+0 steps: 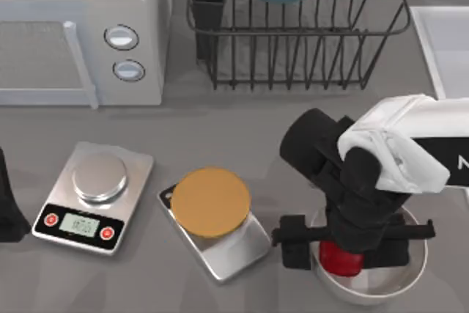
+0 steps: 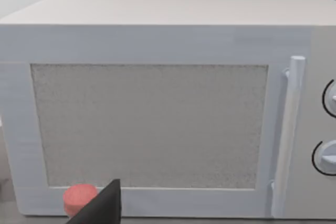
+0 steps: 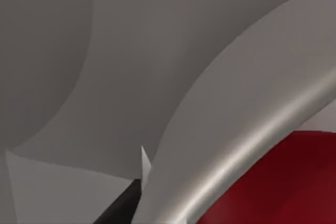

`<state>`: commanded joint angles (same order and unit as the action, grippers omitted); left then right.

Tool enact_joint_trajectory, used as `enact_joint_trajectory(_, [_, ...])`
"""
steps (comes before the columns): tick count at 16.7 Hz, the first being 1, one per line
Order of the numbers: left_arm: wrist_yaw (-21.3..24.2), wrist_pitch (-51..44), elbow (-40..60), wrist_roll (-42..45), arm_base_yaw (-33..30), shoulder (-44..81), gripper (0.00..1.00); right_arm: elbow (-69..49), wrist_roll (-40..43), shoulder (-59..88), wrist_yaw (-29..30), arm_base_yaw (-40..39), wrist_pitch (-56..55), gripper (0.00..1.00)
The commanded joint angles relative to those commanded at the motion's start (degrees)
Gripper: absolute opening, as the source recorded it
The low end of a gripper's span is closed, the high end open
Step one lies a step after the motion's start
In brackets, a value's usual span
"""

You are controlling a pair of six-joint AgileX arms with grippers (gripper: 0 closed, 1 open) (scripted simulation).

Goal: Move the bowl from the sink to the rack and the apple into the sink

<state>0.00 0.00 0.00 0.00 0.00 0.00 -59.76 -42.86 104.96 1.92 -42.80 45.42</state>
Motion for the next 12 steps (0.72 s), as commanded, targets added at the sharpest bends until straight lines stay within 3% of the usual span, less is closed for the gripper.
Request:
enact_joint_trajectory(8, [0.0,0.0,0.0,0.0,0.0,0.0,1.0,-12.31,0.29,-6.52,-0.08,0.03,19.65,0.0])
enact_joint_trajectory(12, [0.0,0.0,0.0,0.0,0.0,0.0,1.0,-13.92,0.43,-7.73,-0.05,0.16,21.72,0.0])
